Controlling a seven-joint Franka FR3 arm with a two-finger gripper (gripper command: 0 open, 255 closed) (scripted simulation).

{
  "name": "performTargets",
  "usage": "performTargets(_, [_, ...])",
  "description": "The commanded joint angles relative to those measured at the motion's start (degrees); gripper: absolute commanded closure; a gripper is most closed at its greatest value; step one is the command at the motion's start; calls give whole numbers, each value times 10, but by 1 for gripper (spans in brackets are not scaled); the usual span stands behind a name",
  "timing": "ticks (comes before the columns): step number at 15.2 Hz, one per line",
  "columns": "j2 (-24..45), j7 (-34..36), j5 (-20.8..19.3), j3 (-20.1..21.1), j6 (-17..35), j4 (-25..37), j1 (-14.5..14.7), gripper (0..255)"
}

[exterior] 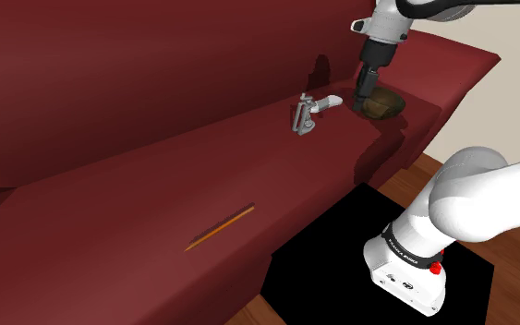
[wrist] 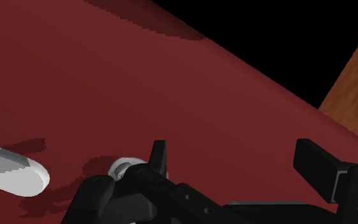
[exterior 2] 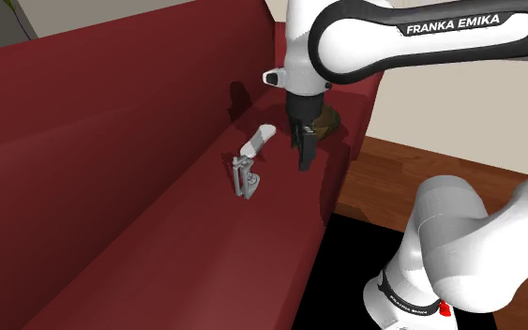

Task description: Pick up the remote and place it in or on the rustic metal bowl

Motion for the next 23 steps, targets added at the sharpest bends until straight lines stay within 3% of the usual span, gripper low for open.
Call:
performTargets(1, [20, -60, -21, -30, 18, 4, 4, 0])
performTargets(7, [110, -239, -61, -126, 81, 42, 26, 0])
performTargets(12, [214, -396, -53, -207, 136, 99, 62, 0])
performTargets(15, [291, -499, -20, -252, 166, 143, 86, 0])
performTargets(18, [379, -613, 38, -289, 188, 195, 103, 0])
performTargets(20, [443, -692, 87, -300, 197, 234, 101, 0])
performTargets(23, [535, -801, 159, -289, 198, 300, 74, 0])
